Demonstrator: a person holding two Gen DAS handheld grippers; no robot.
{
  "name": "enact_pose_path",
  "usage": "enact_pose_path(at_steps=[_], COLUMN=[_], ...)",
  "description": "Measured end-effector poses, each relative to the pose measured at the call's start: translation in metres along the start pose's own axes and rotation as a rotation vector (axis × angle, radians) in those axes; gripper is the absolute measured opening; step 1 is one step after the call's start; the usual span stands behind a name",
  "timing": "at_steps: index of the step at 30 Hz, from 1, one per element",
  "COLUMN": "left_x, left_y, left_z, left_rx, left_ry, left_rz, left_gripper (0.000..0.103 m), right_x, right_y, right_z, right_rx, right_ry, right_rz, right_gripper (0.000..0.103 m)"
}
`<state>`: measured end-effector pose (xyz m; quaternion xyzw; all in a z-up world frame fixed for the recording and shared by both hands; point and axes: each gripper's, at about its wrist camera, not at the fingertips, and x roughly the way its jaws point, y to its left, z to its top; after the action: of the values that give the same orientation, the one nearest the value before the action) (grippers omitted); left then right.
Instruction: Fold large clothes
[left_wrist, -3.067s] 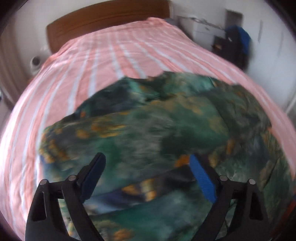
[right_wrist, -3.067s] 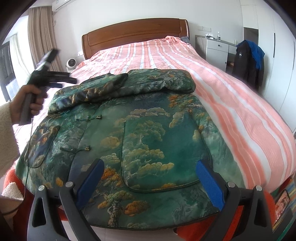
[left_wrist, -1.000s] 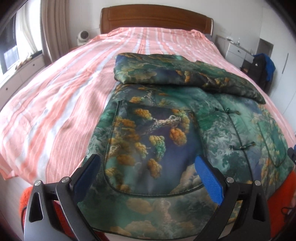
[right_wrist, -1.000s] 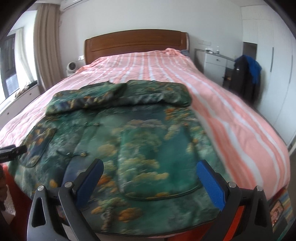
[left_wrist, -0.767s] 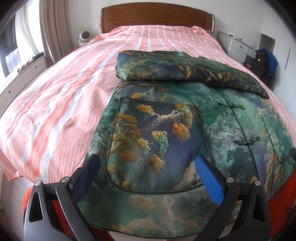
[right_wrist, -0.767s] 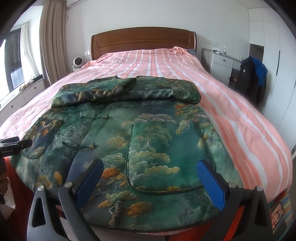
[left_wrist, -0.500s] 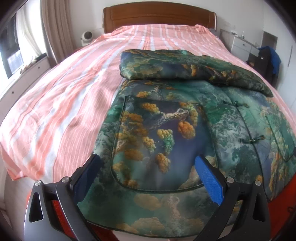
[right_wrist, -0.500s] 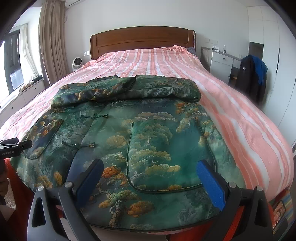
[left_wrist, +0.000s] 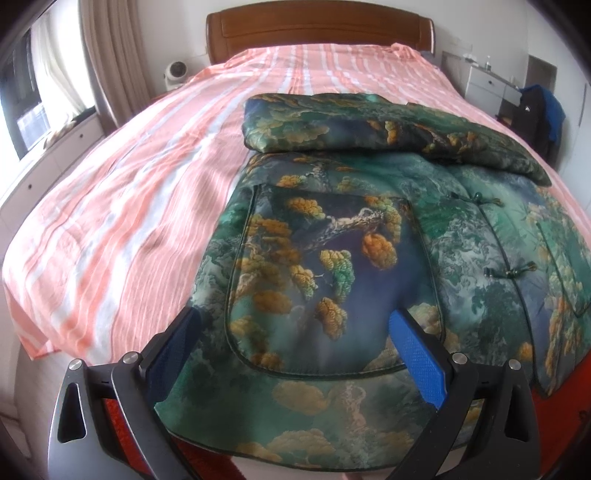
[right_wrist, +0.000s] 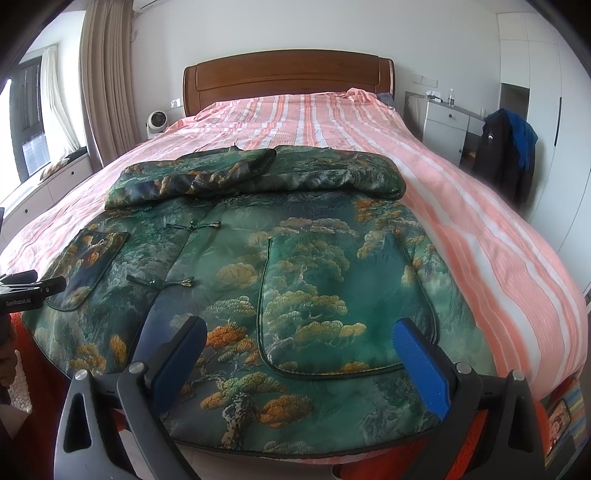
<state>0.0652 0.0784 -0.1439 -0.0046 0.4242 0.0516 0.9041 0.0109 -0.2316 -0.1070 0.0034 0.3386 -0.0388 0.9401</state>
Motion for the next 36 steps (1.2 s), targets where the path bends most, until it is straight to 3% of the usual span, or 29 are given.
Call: enact_pose_path(at_steps=[9, 12, 15, 17, 19, 21, 23, 24, 25, 27, 28, 29, 30, 33, 36], left_x=[-0.005, -0.006, 0.008, 0.024, 0.043, 0.054, 0.051, 0.049, 0.046, 0.041, 0.039, 0.037, 0.035, 0.018, -0.003], left_y=[0.013, 0.048, 0.084, 0.096, 0.097, 0.087, 0.073, 0.069, 0.066, 0.06, 0.058, 0.058, 0.059, 0.067, 0.072], left_z=[0.007, 0.017, 0.02, 0.017, 0.008, 0.001, -0.001, -0.001, -0.001, -0.001, -0.002, -0.002, 0.0, 0.002, -0.009], left_rx=[0.007, -0.053, -0.131, -0.168, -0.18, -0.14, -0.069, -0.058, -0.056, -0.041, -0.02, -0.009, -0.018, -0.044, -0.015], left_ry=[-0.014, -0.016, 0.048, 0.131, 0.235, 0.281, 0.268, 0.267, 0.273, 0.286, 0.285, 0.289, 0.292, 0.288, 0.288], left_rz=[0.03, 0.008, -0.066, -0.163, -0.278, -0.307, -0.292, -0.307, -0.337, -0.348, -0.336, -0.335, -0.344, -0.378, -0.39], left_gripper=[0.102, 0.102, 0.102, 0.102, 0.102, 0.102, 0.101, 0.098, 0.093, 0.063, 0.053, 0.036, 0.024, 0.016, 0.015], right_x=[0.001, -0.012, -0.021, -0.011, 0.007, 0.033, 0.056, 0.065, 0.072, 0.08, 0.08, 0.078, 0.076, 0.068, 0.049], right_y=[-0.006, -0.034, -0.082, -0.123, -0.152, -0.174, -0.181, -0.18, -0.179, -0.168, -0.159, -0.151, -0.144, -0.132, -0.125], right_z=[0.004, 0.021, 0.038, 0.045, 0.045, 0.039, 0.03, 0.026, 0.022, 0.02, 0.021, 0.025, 0.03, 0.045, 0.052], right_rx=[0.004, 0.018, 0.055, 0.113, 0.176, 0.239, 0.255, 0.255, 0.259, 0.264, 0.231, 0.183, 0.15, 0.119, 0.093], right_ry=[0.006, -0.037, -0.046, 0.031, 0.133, 0.242, 0.325, 0.352, 0.381, 0.43, 0.446, 0.451, 0.453, 0.45, 0.447], right_rz=[-0.007, -0.036, -0.088, -0.073, 0.008, 0.152, 0.224, 0.242, 0.273, 0.356, 0.361, 0.351, 0.347, 0.336, 0.354], right_gripper=[0.1, 0.1, 0.1, 0.1, 0.1, 0.1, 0.099, 0.095, 0.078, 0.053, 0.048, 0.042, 0.025, 0.017, 0.015])
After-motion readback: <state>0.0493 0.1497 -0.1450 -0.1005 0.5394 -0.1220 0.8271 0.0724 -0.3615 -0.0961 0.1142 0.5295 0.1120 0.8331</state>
